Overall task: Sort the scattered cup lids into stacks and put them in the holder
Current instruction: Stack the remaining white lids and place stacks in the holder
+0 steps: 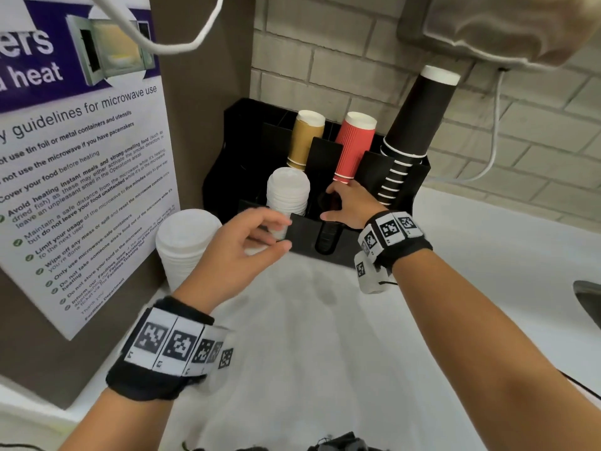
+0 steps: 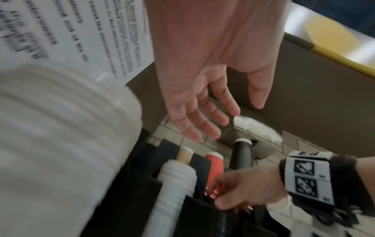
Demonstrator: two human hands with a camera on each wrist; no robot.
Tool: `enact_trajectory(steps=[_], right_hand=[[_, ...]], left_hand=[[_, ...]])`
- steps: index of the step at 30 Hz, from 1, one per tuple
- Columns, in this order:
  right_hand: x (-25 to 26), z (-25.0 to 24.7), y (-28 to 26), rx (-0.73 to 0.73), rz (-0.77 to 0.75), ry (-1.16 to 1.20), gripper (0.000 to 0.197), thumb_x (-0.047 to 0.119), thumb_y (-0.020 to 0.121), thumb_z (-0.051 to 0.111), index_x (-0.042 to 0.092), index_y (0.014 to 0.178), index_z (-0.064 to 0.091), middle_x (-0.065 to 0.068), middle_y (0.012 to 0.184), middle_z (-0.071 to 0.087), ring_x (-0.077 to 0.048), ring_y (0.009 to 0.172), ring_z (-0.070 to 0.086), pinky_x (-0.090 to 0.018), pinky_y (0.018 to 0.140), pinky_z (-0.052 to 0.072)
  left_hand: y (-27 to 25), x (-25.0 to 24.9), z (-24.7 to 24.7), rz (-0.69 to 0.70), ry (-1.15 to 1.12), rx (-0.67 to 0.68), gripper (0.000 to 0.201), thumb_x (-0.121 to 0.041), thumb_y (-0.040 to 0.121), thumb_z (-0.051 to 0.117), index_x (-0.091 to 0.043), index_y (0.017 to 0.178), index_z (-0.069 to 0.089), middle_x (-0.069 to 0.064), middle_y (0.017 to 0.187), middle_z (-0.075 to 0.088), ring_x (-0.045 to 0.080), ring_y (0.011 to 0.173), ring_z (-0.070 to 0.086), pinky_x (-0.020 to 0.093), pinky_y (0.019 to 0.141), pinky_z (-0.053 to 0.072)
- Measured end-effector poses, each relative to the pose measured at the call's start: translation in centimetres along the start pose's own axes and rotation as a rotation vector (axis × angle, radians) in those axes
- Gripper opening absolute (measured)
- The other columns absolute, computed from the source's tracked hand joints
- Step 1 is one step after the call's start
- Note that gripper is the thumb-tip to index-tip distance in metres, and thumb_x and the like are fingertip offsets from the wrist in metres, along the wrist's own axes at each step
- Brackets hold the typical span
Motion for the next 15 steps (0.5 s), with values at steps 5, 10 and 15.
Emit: enact_trajectory(steps=[5,10,15], right_hand=[[0.4,-0.5,-1.7,-0.113,-0.031,-0.004,0.072,0.040,0.084,0.070,0.017,0.144,0.037,-0.014,0.141,0.035,-0.032,0.133,0.030,-0.042,0.108,0.034],[3.6,0.6,-4.4,-0.344,-0.220,0.172,0.053,0.033,0.084,0.071,0.019,0.131,0.052,-0.009,0.129,0.048,-0.031,0.124,0.037,-0.046,0.102,0.035],[7.1,5.2,-6.1,0.052,-0.257,0.498,0.046,0.026,0.086,0.072,0.015,0.128,0.057,-0.006,0.125,0.057,-0.018,0.114,0.053,-0.024,0.095,0.042]], left_hand=[[2.6,-1.6,-3.1,-0.010,0.615,-0.024,0.043,-0.029,0.083,0.072,-0.023,0.124,0.059,0.004,0.124,0.053,0.024,0.113,0.046,0.035,0.096,0.042],[3.1,1.4,-5.3,-0.418,1.028,0.154,0.069,-0.054,0.083,0.064,-0.027,0.141,0.040,0.010,0.144,0.035,0.034,0.134,0.025,0.047,0.111,0.025],[2.2,3.9,-5.2,-0.441,1.064,0.191,0.068,-0.052,0.082,0.066,-0.026,0.140,0.042,0.009,0.139,0.042,0.035,0.129,0.033,0.045,0.110,0.025]])
Point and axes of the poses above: each hand's wrist, its own y-axis towards the middle knuckle, its own z-axis out of the palm, x = y × z, the point moved 2 cm from there along y, towards the middle knuckle
